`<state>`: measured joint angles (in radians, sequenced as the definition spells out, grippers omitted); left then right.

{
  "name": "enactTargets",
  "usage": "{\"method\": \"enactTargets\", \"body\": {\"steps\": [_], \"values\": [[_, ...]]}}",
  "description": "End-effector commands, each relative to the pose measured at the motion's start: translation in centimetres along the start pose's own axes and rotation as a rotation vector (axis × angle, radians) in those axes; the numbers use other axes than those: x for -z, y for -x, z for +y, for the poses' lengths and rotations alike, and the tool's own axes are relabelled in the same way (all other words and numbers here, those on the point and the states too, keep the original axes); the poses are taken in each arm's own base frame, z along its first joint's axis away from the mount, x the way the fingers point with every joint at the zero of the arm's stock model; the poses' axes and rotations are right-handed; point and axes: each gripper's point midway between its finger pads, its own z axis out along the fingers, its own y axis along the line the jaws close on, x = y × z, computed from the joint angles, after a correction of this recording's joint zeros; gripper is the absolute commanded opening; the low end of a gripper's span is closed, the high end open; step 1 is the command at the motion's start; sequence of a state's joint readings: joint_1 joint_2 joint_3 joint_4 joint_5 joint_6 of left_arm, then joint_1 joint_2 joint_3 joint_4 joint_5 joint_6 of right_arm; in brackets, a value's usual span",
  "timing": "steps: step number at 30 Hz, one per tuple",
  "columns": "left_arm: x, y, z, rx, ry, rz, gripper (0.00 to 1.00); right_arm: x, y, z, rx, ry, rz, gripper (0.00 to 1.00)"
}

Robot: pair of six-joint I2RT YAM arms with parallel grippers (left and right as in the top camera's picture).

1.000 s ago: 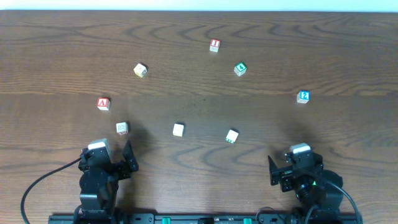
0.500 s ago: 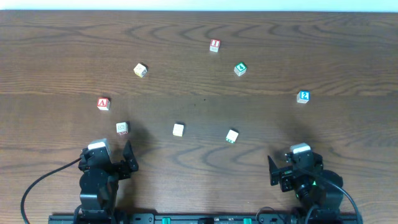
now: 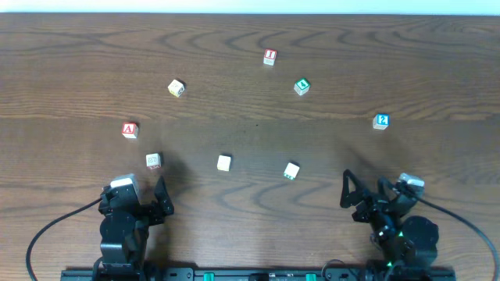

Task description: Spell out Ai2

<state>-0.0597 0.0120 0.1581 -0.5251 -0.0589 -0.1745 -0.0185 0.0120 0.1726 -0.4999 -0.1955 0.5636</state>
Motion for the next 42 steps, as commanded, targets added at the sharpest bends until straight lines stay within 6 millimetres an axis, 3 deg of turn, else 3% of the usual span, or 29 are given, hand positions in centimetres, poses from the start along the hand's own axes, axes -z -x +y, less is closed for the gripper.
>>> {"method": "enactTargets", "body": {"steps": [1, 6, 17, 20, 32, 42], "values": [[-0.2, -0.4, 0.2, -0.016, 0.006, 0.005, 0.95, 0.0, -0.4, 0.5, -0.367, 0.035, 0.028, 0.99], [-0.2, -0.4, 0.2, -0.016, 0.006, 0.005, 0.95, 0.0, -0.3, 1.1, -0.497, 0.063, 0.034, 0.99], [-0.2, -0.4, 0.2, -0.016, 0.006, 0.005, 0.95, 1.1, 5.8, 5.0, -0.408, 0.272, -0.177, 0.99], [-0.2, -0.4, 0.2, -0.016, 0.006, 0.005, 0.95, 1.0, 6.4, 5.4, -0.385, 0.286, -0.194, 0.99], [-0.2, -0.4, 0.2, -0.016, 0.006, 0.005, 0.95, -1.9, 8.0, 6.4, -0.300, 0.223, -0.102, 0.99], [-0.2, -0.4, 0.2, -0.016, 0.006, 0.005, 0.95, -7.4, 11.0, 8.8, -0.204, 0.185, 0.063, 0.99]]}}
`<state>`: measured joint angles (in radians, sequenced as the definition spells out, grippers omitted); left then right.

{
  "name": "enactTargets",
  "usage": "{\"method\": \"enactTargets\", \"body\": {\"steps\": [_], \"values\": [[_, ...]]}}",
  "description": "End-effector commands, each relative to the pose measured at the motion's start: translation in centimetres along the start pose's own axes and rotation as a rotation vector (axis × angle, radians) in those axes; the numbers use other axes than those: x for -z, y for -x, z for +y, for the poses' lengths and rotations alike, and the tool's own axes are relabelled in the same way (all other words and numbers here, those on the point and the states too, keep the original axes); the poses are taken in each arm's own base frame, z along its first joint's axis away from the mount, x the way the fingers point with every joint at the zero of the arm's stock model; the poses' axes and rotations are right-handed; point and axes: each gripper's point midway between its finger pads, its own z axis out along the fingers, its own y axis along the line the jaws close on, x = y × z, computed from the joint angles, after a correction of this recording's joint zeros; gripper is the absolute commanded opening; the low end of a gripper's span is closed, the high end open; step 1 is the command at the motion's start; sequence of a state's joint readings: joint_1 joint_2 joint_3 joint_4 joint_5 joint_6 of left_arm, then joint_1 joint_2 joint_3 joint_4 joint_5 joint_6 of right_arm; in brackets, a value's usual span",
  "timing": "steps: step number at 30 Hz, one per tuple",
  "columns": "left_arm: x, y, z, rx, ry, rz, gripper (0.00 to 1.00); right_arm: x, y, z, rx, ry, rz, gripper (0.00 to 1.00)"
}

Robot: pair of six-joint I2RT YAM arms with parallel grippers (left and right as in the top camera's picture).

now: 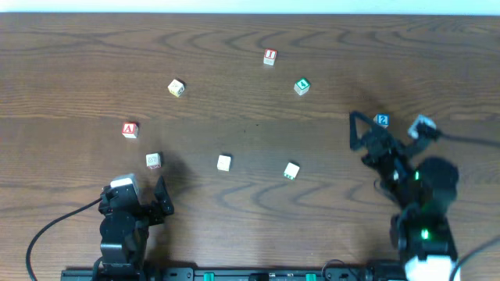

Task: Spell out Ai2
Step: 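Reach the right gripper to the red 'I' block and grasp it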

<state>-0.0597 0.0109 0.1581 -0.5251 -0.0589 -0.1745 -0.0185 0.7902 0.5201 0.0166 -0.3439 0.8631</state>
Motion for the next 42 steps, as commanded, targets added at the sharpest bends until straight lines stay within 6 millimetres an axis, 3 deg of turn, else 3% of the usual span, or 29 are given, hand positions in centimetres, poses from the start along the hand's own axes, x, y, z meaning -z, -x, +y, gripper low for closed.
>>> {"method": "enactTargets", "body": {"steps": [1, 18, 23, 29, 34, 39, 42], "values": [[-0.2, -0.4, 0.2, -0.016, 0.006, 0.006, 0.95, -2.2, 1.0, 1.3, 0.081, 0.009, 0.056, 0.99], [-0.2, -0.4, 0.2, -0.016, 0.006, 0.006, 0.95, -18.4, 3.0, 6.3, 0.279, 0.064, 0.219, 0.99], [-0.2, -0.4, 0.2, -0.016, 0.006, 0.006, 0.95, -23.4, 2.6, 7.3, 0.317, 0.100, 0.257, 0.99], [-0.2, -0.5, 0.2, -0.016, 0.006, 0.006, 0.95, -29.1, 0.8, 8.0, 0.354, 0.119, 0.303, 0.99], [-0.2, -0.5, 0.2, -0.016, 0.006, 0.006, 0.95, -33.4, -1.9, 8.7, 0.386, 0.094, 0.319, 0.99], [-0.2, -0.4, 0.2, -0.016, 0.006, 0.006, 0.95, -36.5, -5.3, 6.9, 0.420, -0.042, 0.322, 0.99], [-0.2, -0.4, 0.2, -0.016, 0.006, 0.006, 0.95, -37.7, -7.0, 4.8, 0.436, -0.152, 0.306, 0.97]]}}
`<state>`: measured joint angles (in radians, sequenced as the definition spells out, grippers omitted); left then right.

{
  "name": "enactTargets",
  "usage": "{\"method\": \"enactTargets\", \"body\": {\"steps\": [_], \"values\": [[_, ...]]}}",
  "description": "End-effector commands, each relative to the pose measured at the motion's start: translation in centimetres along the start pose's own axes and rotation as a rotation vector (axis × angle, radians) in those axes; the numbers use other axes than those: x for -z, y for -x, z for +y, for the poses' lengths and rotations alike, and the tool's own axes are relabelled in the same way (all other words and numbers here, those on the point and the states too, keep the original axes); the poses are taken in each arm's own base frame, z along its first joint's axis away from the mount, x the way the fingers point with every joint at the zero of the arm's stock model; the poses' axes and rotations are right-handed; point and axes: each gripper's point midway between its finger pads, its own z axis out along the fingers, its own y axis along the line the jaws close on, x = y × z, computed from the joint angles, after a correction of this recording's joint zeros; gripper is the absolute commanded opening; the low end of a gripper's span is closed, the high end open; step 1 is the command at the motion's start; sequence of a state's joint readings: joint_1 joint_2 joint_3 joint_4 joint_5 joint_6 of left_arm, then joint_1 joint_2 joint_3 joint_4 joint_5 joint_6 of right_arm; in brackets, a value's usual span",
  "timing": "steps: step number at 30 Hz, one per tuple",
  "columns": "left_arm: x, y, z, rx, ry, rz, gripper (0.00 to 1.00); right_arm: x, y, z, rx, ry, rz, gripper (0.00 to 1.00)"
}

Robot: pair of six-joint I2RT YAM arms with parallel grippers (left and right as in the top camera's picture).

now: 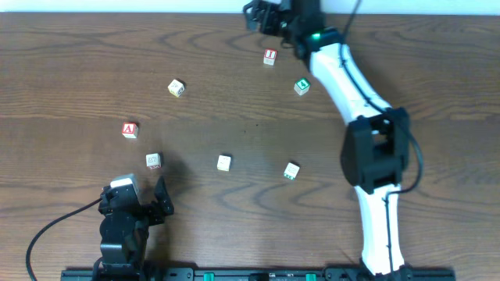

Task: Spell out Ai2
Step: 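Reach the right gripper to the red 'I' block and grasp it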

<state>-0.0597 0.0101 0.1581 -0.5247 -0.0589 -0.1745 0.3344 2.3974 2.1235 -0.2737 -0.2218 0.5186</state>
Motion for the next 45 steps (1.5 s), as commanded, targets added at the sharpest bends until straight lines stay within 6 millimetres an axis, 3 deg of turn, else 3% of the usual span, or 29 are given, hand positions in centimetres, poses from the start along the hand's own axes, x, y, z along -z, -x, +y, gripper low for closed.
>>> {"method": "enactTargets", "body": {"steps": [1, 7, 12, 37, 45], "values": [[-0.3, -0.5, 0.2, -0.016, 0.006, 0.007, 0.95, -1.6, -0.7, -1.7, 0.006, -0.157, -0.049, 0.96], [-0.3, -0.5, 0.2, -0.016, 0.006, 0.007, 0.95, -2.5, -3.3, -4.7, -0.074, -0.297, -0.024, 0.95], [-0.3, -0.5, 0.2, -0.016, 0.006, 0.007, 0.95, -1.9, -3.9, -6.3, -0.072, -0.388, -0.014, 0.94], [-0.3, -0.5, 0.2, -0.016, 0.006, 0.007, 0.95, -4.1, -8.8, -8.7, -0.099, -0.443, 0.082, 0.87], [-0.3, -0.5, 0.2, -0.016, 0.006, 0.007, 0.95, -4.0, -8.6, -9.2, -0.096, -0.465, 0.073, 0.74]]}}
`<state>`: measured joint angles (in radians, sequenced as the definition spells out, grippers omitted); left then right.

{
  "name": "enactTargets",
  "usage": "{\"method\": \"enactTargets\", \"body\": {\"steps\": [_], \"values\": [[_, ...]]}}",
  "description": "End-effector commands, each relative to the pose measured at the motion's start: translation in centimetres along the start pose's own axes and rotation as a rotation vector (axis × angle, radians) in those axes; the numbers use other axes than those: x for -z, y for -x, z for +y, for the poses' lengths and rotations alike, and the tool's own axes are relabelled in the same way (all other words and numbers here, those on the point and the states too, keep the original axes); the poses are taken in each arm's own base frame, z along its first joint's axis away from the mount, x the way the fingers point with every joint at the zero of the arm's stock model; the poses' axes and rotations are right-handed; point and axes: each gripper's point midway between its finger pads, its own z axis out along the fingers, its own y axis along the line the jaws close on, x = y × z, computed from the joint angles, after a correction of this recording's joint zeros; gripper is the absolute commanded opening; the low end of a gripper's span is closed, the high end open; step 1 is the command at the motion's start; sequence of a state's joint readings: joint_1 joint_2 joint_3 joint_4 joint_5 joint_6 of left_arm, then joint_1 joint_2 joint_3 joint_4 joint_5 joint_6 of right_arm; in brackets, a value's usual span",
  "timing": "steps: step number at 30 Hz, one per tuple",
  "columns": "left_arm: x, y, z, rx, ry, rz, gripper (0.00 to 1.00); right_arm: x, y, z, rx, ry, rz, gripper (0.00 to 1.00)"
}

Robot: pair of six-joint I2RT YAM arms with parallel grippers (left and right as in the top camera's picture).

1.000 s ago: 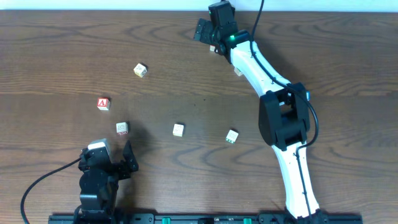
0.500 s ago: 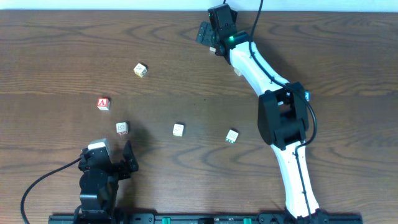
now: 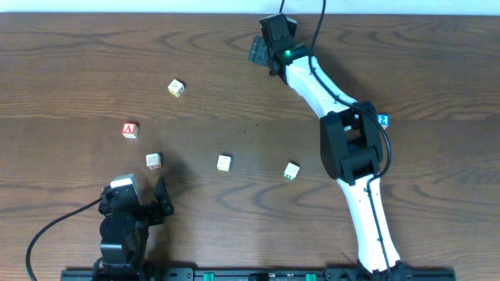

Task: Spell out Ai2
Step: 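Reach the right gripper to the red 'I' block and grasp it, then lift the red 'I' block and carry it toward table center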

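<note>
My right arm reaches across the table to the far centre, where its gripper [image 3: 259, 53] points down; the overhead view does not show how its jaws stand. The red-lettered "I" block and the green block do not show; the gripper and arm cover that area. The red "A" block [image 3: 130, 129] lies at mid left. Just right of the arm's elbow lies the blue "2" block [image 3: 383, 119]. My left gripper [image 3: 162, 198] rests near the front left edge, open and holding nothing.
Other letter blocks lie scattered: a yellow-edged one [image 3: 176, 87] at far left centre, a pale pink one [image 3: 153, 161] near the left gripper, a plain one [image 3: 224, 162] in the middle and a green-marked one [image 3: 291, 171] to its right.
The right gripper was beyond the "I" block near the far edge; it now sits over that block's spot. The "I" and green blocks no longer show. The left arm is unchanged.
Both arms first rested at the front edge, all blocks in view. Then the right gripper was beside the blue "2" block, then far across the table above the "I" block, and now it covers that block's place. No visible block has shifted.
</note>
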<state>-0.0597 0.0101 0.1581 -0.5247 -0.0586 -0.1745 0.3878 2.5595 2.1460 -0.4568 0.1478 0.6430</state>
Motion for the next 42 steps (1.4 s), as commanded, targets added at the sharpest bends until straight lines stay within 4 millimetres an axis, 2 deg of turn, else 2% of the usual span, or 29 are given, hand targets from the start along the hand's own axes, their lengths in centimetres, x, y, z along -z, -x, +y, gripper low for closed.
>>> {"method": "enactTargets", "body": {"steps": [1, 7, 14, 18, 24, 42], "values": [[-0.3, -0.5, 0.2, -0.016, 0.007, 0.007, 0.95, 0.0, 0.3, 0.3, -0.002, -0.013, -0.020, 0.73], [-0.3, -0.5, 0.2, -0.016, 0.007, 0.007, 0.96, -0.1, 0.0, 0.1, 0.000, -0.020, -0.012, 0.67], [-0.3, -0.5, 0.2, -0.016, 0.007, 0.007, 0.95, -0.6, -0.9, -0.4, 0.005, -0.038, 0.015, 0.66], [-0.3, -0.5, 0.2, -0.016, 0.007, 0.007, 0.95, -0.6, -0.7, -0.3, 0.004, -0.034, 0.007, 0.64], [-0.3, -0.5, 0.2, -0.016, 0.007, 0.007, 0.95, -0.6, -0.8, -0.4, 0.005, -0.036, 0.011, 0.52], [-0.3, -0.5, 0.2, -0.016, 0.007, 0.007, 0.95, -0.5, -1.5, -1.0, 0.003, -0.060, 0.041, 0.34]]}}
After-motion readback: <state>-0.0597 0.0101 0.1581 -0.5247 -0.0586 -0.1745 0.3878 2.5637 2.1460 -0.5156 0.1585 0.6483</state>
